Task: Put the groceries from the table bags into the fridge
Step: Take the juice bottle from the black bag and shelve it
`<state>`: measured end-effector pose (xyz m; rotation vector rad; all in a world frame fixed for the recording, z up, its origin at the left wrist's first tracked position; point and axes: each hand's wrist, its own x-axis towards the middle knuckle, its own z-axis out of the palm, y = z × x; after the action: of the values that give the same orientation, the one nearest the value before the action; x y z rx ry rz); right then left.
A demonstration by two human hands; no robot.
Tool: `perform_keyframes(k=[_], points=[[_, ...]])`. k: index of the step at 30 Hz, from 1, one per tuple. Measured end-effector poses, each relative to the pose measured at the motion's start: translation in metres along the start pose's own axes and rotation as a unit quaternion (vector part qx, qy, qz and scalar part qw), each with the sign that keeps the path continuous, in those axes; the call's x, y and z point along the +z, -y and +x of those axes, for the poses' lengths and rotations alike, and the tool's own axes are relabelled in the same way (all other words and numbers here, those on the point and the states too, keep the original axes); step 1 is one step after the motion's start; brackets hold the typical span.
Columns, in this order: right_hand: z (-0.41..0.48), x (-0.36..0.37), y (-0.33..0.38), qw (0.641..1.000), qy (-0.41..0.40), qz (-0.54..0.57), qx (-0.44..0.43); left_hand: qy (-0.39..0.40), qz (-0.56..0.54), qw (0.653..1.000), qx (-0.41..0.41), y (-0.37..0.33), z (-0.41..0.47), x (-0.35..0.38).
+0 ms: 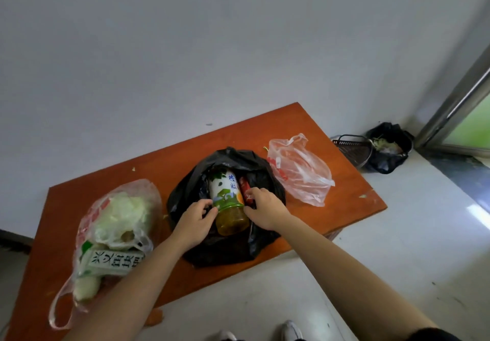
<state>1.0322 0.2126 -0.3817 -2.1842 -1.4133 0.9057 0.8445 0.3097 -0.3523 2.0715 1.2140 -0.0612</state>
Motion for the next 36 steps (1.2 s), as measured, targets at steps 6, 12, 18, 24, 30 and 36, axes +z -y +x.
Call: perform_keyframes(k=[6,12,18,24,30,36], points=[[0.059,0.031,0.012,0.996,0.044,0.026,0.071,0.04,-0.015,0.999,0.001,0.025,0.092,-0.016],[0.103,0.06,0.033,0.975,0.06,0.031,0.21,0.092,0.021,0.995,-0.021,0.066,0.199,-0.052],[0.143,0.083,0.054,0.951,0.062,-0.002,0.302,0.175,-0.004,0.979,-0.106,0.102,0.242,-0.061],[0.152,0.093,0.058,0.938,-0.005,-0.016,0.345,0.109,0.045,0.993,0.022,0.11,0.253,-0.054],[0.154,0.09,0.047,0.946,-0.012,-0.019,0.324,0.035,0.091,0.988,0.119,0.094,0.239,-0.054],[0.132,0.074,0.046,0.956,-0.018,0.004,0.292,0.066,-0.031,0.997,0.038,0.071,0.214,-0.055]])
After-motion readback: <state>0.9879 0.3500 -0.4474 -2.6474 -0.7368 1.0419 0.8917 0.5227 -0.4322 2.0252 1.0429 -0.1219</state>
